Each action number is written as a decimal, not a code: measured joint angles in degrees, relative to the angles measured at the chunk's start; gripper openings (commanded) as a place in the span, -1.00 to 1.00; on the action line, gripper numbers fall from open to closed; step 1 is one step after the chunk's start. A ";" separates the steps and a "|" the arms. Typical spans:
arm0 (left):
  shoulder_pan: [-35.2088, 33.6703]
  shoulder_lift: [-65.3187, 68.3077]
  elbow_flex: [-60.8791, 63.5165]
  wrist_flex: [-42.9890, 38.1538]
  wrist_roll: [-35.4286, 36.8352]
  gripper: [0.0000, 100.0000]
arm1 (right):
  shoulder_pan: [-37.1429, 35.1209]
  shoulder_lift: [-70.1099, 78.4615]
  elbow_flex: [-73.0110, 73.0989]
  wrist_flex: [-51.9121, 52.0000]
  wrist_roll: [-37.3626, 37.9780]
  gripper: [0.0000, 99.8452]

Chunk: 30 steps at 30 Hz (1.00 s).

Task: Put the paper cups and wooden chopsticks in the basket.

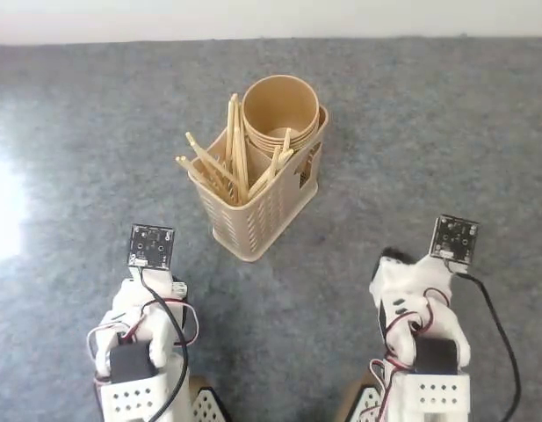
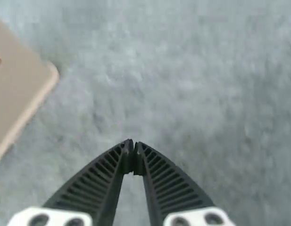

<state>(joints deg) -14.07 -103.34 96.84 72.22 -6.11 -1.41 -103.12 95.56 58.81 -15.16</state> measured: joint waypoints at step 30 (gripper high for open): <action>0.00 0.00 0.00 0.00 0.00 -0.97 | -5.01 0.00 0.00 15.91 19.69 -0.99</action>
<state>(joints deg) -14.07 -103.34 96.84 72.22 -6.11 -6.42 -103.12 95.56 74.73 4.53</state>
